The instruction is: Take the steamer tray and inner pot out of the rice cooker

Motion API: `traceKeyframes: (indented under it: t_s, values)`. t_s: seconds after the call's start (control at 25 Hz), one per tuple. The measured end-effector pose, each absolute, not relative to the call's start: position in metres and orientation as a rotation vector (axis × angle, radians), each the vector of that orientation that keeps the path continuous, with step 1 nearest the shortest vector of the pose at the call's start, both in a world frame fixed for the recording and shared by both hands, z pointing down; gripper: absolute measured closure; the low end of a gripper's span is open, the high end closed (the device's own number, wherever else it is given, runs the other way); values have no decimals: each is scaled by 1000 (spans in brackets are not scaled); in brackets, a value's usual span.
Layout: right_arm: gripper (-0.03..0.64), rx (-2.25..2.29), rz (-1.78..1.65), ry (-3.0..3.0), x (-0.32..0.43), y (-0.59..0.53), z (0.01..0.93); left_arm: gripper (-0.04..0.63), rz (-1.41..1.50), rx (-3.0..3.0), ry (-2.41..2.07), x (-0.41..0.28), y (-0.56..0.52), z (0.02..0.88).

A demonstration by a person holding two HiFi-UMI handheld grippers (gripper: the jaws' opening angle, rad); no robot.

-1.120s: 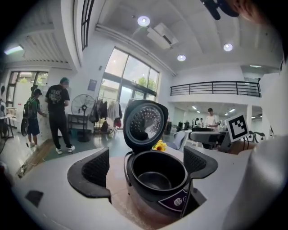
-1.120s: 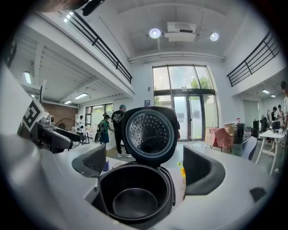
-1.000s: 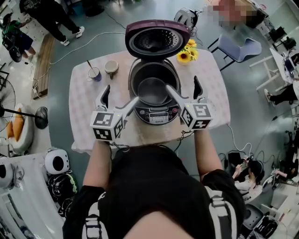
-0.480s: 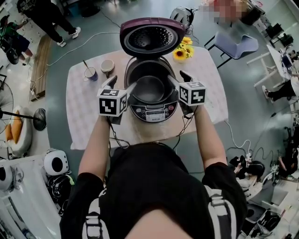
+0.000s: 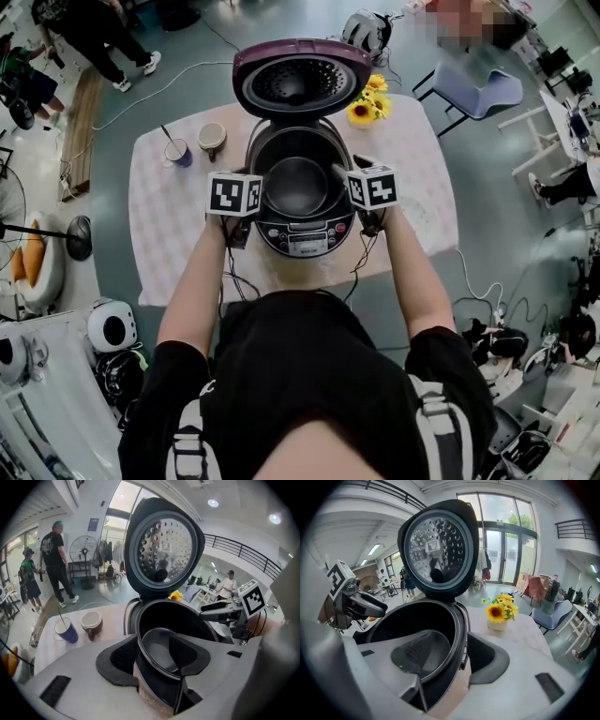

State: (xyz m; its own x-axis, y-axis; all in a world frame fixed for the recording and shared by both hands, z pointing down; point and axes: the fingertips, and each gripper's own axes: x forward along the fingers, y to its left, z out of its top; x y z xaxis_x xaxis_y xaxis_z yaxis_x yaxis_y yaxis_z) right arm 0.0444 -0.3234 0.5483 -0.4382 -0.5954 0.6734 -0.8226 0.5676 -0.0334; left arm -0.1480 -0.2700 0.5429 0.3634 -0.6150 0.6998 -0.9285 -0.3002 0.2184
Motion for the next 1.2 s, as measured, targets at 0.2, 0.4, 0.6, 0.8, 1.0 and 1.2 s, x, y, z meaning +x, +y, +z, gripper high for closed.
traceKeyframes:
  t_s: [0.2,0.4,0.6,0.8,1.0,1.2]
  values:
    - [389,1102,498,-2165,45,-337,560,385,730,2003,-1306,-146,-279,558]
    - [477,1119,454,-2109,48,-344,569,441,800,1977,-1354,-152,-287,562]
    - [483,1107,400,-2037,47,-343,573,511,893,1939,-1408,-157,-288,568]
    - [483,1112,461,-2001,48,-348,574,520,925,1897,-1440,-159,-294,567]
    - [485,1111,323,-1945,46,-348,574,531,929,1868,-1454,-159,-297,570]
    - [488,1114,353,-1933,47,-344,571,543,853,1854,-1447,-161,-294,566]
